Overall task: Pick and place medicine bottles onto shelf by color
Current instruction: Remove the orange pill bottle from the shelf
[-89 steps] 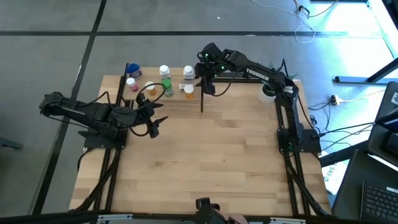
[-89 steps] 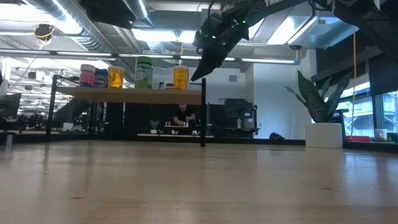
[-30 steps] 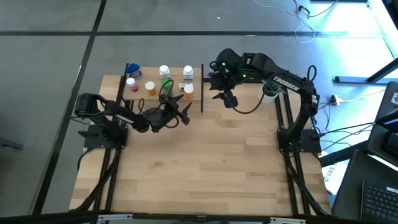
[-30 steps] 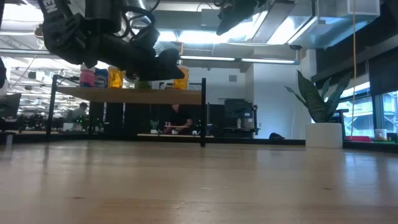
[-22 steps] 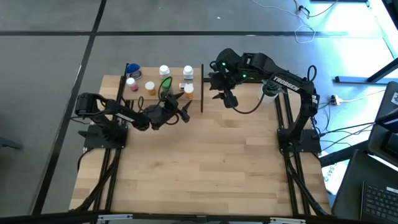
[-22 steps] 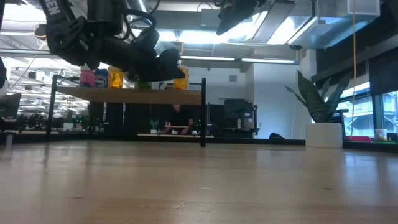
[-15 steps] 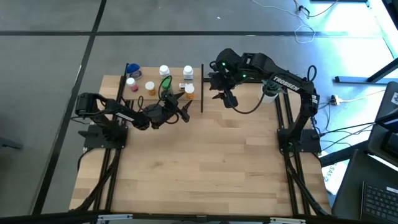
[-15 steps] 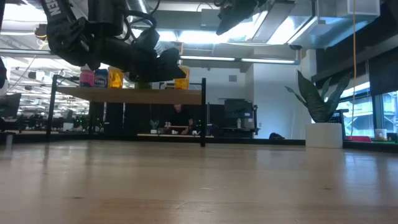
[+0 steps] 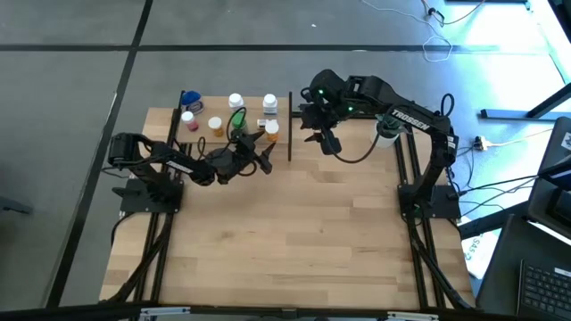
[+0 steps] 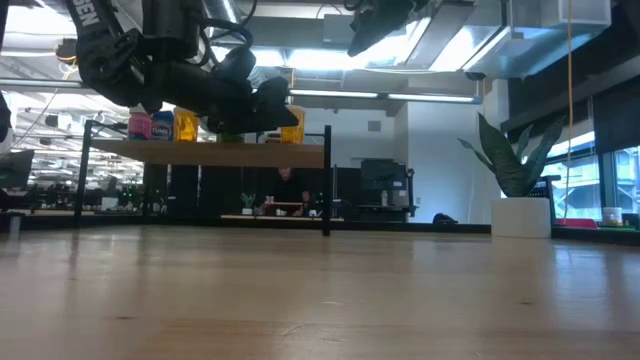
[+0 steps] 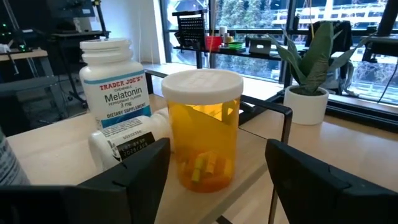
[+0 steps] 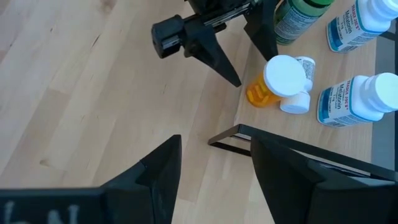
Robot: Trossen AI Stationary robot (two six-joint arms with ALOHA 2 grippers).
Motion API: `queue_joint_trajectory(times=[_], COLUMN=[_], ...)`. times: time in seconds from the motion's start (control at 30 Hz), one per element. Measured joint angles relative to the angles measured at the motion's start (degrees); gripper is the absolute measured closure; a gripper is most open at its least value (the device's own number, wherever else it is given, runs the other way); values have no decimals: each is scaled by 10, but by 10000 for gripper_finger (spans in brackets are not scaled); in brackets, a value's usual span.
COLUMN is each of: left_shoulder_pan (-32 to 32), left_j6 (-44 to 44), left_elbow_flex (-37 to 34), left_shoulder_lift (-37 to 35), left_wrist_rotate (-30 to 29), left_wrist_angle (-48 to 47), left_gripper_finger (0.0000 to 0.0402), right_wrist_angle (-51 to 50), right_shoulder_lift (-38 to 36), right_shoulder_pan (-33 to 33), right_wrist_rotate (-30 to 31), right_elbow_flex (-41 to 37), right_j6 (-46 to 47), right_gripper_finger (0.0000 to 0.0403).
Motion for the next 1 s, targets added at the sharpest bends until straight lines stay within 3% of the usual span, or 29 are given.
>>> queue_joint_trajectory(times=[0.17, 1.0], left_shoulder_pan=[3, 7], left_j6=[-1, 3], left_elbow_flex=[0, 0], left_shoulder_lift=[0, 0], left_wrist_rotate=[29, 45], left_wrist_angle=[0, -1], left_gripper_finger=[143, 143], right_wrist_angle=[0, 1], right_shoulder_lift=[0, 0], right_shoulder_pan=[0, 0], right_wrist_rotate=[0, 0], right_elbow_flex=[0, 0], right_j6=[0, 0], right_gripper_finger=[208, 208])
